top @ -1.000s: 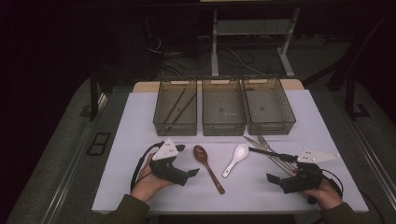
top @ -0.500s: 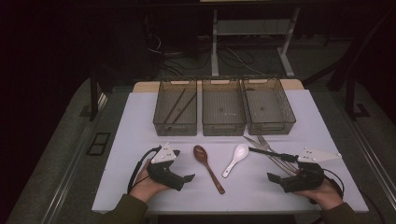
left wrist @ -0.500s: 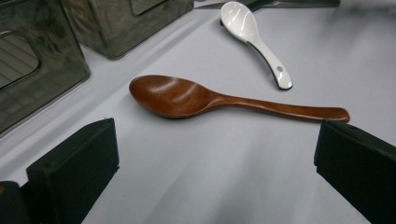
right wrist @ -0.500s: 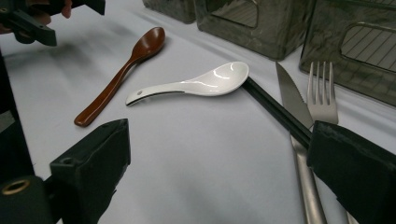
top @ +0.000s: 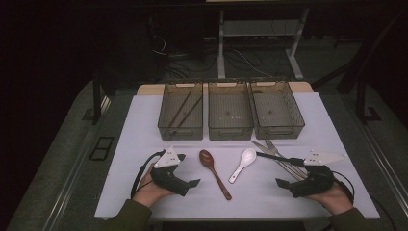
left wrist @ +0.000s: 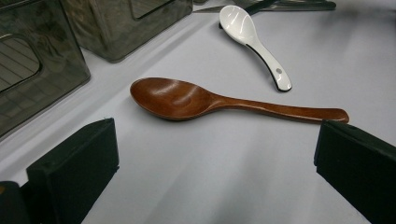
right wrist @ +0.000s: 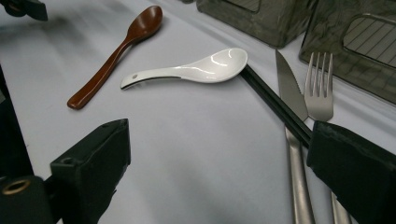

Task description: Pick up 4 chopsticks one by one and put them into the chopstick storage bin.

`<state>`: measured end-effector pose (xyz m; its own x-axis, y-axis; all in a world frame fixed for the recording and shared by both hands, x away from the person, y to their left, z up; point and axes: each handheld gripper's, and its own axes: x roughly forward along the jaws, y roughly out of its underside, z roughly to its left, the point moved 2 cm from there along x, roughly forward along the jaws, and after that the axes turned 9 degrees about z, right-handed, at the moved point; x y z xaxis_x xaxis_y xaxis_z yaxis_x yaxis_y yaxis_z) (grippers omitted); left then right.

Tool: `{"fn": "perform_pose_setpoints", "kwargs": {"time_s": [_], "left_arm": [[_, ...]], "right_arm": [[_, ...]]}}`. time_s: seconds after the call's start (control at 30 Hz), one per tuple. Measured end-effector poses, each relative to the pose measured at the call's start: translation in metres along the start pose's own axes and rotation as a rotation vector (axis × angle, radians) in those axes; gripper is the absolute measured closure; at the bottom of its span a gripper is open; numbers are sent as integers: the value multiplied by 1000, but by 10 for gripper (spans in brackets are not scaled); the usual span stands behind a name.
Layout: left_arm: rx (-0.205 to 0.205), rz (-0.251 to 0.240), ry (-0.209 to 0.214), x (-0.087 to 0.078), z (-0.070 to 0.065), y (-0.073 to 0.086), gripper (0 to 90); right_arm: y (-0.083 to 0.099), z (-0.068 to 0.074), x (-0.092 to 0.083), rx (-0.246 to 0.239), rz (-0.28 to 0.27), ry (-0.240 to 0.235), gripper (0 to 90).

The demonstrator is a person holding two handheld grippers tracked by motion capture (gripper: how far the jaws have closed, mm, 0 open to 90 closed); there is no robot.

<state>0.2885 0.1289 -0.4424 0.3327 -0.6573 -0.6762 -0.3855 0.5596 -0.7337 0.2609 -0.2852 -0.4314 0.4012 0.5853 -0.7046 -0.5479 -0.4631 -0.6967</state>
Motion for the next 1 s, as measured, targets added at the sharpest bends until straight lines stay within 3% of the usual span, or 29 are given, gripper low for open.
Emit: {"fn": "perform_pose_setpoints", "kwargs": {"time_s": [0.4,0.53,0.77,1.0], "left_arm": [[-5,6,1,-1,3,1,0],[-9,3,8,-1,2,1,0],[-17,-1,13,-1,2,1,0],[-30,-5,14,-2,3,0,0]], "right_arm": [[-3,-8,-2,-3,17,-23,60],[-3,-12,-3,2,25,-31,138],[-7,-19,-7,15,42,-35,156],[-12,-29,-13,23,44,-35,240]]}}
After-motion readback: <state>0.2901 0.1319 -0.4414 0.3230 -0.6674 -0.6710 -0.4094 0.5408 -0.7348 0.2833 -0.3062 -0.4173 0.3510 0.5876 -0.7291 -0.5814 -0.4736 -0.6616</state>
